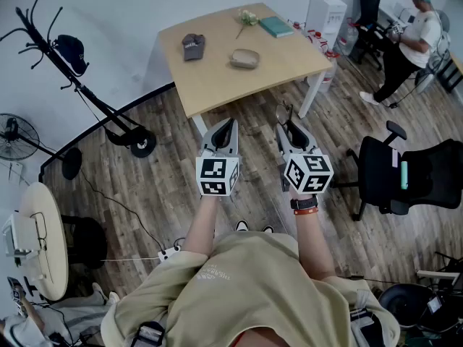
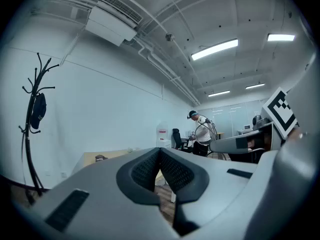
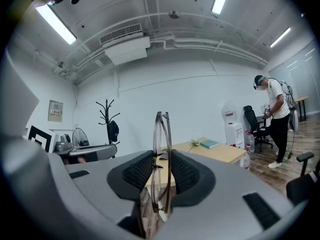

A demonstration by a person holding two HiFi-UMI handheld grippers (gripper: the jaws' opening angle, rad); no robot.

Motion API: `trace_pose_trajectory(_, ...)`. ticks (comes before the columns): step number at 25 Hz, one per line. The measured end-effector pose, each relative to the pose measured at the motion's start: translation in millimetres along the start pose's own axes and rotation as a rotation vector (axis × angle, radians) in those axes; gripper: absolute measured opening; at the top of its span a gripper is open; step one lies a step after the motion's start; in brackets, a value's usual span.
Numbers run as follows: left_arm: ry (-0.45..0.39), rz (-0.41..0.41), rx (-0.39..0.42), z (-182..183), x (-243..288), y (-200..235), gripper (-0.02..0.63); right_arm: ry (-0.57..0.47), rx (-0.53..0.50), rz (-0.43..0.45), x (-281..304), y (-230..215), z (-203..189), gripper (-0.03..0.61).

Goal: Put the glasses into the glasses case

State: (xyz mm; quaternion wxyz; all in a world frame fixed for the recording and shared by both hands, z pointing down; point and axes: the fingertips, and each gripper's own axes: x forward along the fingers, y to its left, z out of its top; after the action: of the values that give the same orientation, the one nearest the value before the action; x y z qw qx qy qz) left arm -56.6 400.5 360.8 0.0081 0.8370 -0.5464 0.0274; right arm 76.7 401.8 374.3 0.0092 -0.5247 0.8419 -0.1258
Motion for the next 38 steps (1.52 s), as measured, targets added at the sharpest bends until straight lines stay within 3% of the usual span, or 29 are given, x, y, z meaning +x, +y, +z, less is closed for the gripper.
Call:
trace_pose_trajectory(12, 0.015, 0.070, -0.030, -32.3, 9.6, 89.7, 0.015, 0.037, 0.072, 0.064, 87.2, 42.3, -32.2, 0.127)
trace_pose_trajectory(20, 0.018, 0.148, -0.067, -44.1, 54.6, 159.0, 0.015, 0.046, 0.019, 0.144, 180.6, 44.4, -29.9, 0.120)
trace_pose_trajectory(27, 0.032, 0.156, -0.071, -49.9, 159.3, 203.0, 0.015, 0.037, 0.028, 0.162, 284.2, -4.3, -18.3, 0.114)
trace_pose_trajectory(38, 0.044, 0.139, -0.096, -23.7, 396.6, 256.7, 0.015, 0.075, 0.034, 0.195, 470.2, -121.1, 40.5, 0.113)
